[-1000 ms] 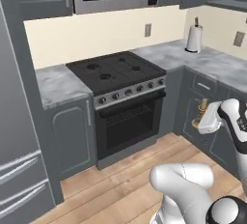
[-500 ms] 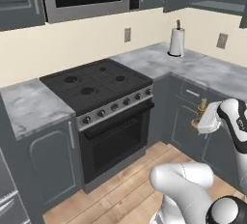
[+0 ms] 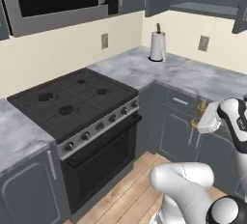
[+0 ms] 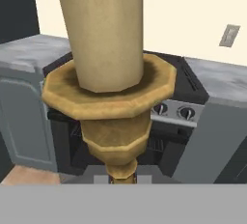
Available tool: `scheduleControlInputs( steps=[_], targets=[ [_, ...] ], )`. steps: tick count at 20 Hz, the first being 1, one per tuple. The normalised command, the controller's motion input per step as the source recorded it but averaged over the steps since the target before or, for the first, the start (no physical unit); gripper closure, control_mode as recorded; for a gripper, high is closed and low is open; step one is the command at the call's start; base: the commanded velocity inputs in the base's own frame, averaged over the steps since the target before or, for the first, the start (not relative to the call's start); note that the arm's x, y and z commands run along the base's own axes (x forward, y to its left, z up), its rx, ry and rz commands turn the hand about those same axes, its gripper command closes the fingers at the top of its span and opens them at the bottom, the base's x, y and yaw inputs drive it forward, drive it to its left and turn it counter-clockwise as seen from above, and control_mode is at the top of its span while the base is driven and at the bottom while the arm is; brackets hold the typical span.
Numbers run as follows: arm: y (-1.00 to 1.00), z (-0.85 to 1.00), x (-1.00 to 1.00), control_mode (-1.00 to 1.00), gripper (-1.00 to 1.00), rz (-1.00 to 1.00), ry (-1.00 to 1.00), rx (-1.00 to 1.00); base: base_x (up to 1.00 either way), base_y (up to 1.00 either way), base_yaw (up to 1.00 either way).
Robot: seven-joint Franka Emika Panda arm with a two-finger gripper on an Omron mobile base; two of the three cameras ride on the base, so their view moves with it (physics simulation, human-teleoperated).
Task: Pick the jar and candle from the dining table and place them in the open cabinet. Close the cabinet after placing the objects.
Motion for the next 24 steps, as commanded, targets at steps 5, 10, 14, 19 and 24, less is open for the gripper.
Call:
scheduleControlInputs(
  steps=[5, 10, 14, 19, 24],
  targets=[
    [0.0, 0.0, 0.0, 1.0, 1.0, 0.0, 0.0, 0.0, 0.68, 0.0, -0.3],
    [0.0, 0.0, 0.0, 1.0, 1.0, 0.0, 0.0, 0.0, 0.71, 0.0, -0.3],
    [0.0, 0.0, 0.0, 1.0, 1.0, 0.0, 0.0, 0.0, 0.7, 0.01, -0.29],
    [0.0, 0.0, 0.0, 1.0, 1.0, 0.0, 0.0, 0.0, 0.71, 0.02, -0.3],
    [0.0, 0.0, 0.0, 1.0, 1.0, 0.0, 0.0, 0.0, 0.66, 0.06, -0.3]
  ],
)
